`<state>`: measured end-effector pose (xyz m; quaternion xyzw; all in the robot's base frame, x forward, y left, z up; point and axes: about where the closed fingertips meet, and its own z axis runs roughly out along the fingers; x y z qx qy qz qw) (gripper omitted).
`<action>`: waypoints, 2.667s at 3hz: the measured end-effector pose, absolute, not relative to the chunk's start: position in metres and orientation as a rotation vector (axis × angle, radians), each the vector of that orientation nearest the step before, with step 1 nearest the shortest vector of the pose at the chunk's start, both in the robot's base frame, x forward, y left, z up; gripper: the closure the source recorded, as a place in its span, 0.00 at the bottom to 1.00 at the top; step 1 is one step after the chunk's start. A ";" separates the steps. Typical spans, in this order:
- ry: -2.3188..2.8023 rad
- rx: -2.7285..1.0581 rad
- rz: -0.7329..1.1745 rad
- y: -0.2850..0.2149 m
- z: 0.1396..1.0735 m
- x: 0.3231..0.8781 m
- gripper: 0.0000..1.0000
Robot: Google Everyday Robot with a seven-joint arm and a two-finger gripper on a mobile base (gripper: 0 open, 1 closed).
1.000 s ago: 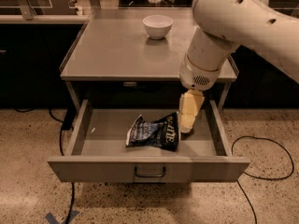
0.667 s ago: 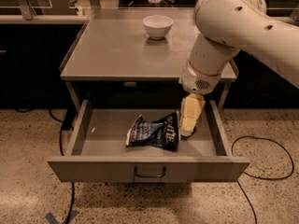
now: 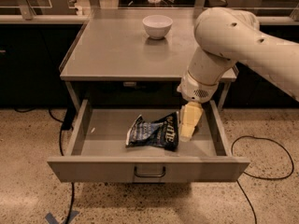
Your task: Pick blue chip bag from top drawer and place on counter
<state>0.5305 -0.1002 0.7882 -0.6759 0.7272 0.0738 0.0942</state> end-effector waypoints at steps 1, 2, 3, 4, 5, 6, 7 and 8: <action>2.125 -1.988 0.209 -0.096 0.753 0.545 0.00; 2.125 -1.988 0.209 -0.096 0.753 0.545 0.00; 2.159 -2.007 0.259 -0.095 0.738 0.549 0.00; 2.233 -2.019 0.351 -0.095 0.712 0.559 0.00; 2.279 -2.014 0.420 -0.097 0.696 0.564 0.00; 2.260 -1.972 0.441 -0.097 0.672 0.552 0.00; 2.260 -1.970 0.440 -0.097 0.672 0.551 0.00; 2.233 -1.880 0.381 -0.099 0.659 0.535 0.00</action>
Offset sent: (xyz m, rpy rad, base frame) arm 0.0238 0.0028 -0.0497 0.0257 -0.0490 -0.0072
